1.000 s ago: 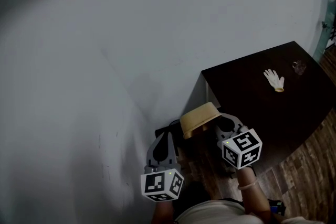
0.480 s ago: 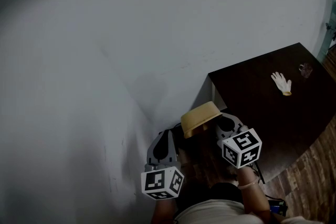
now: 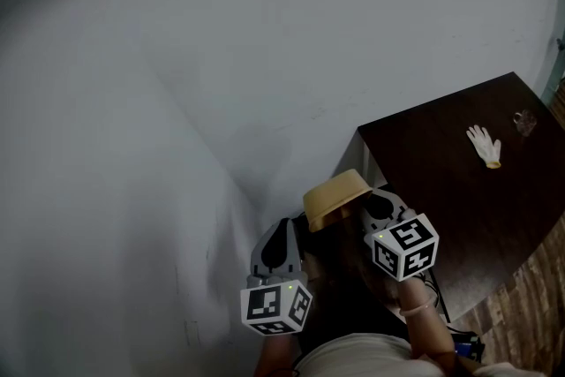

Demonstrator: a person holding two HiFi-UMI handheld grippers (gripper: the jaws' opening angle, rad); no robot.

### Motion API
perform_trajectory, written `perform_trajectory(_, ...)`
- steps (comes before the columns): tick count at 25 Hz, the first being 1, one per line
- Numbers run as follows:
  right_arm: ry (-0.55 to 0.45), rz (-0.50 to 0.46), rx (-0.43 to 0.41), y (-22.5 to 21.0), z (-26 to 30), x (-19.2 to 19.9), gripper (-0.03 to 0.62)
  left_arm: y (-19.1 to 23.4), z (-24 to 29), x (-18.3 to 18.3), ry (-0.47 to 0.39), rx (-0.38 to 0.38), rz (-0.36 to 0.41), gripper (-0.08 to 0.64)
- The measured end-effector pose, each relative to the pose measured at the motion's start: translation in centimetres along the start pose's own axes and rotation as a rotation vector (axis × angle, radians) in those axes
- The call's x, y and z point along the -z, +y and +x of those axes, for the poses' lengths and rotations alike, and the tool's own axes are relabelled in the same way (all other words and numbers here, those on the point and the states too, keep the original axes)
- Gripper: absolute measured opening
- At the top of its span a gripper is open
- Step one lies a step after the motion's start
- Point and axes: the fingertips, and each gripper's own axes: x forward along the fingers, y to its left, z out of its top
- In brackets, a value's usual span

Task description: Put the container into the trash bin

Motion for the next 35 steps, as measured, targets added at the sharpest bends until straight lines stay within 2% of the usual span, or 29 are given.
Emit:
perform_trajectory(8,0.023,-0.002,-0.018,-4.3,6.8,-1.9,0.018,2.4,8.0,-0.9,0.011,-0.011,0.002,0.020)
perform_trajectory(17,0.019,-0.019,-0.048,-6.2,9.4,-1.8,0.018,2.8,11.0,0.2,-0.001,-0.031,-0.003,0.020)
perform_trajectory(23,0.040,-0.017,-0.074,-8.6,12.8,-1.7,0.018,3.6,14.9,1.1,0.011,-0.053,-0.008,0.020)
perform_trajectory(30,0.053,-0.017,-0.106,-9.9,15.5,-1.5,0.018,5.1,16.5,2.3,0.031,-0.090,-0.010,0.020)
perform_trajectory(35,0.068,-0.020,-0.091,-10.1,17.9,-0.9,0.018,7.1,18.1,3.0,0.048,-0.081,-0.014,0.020)
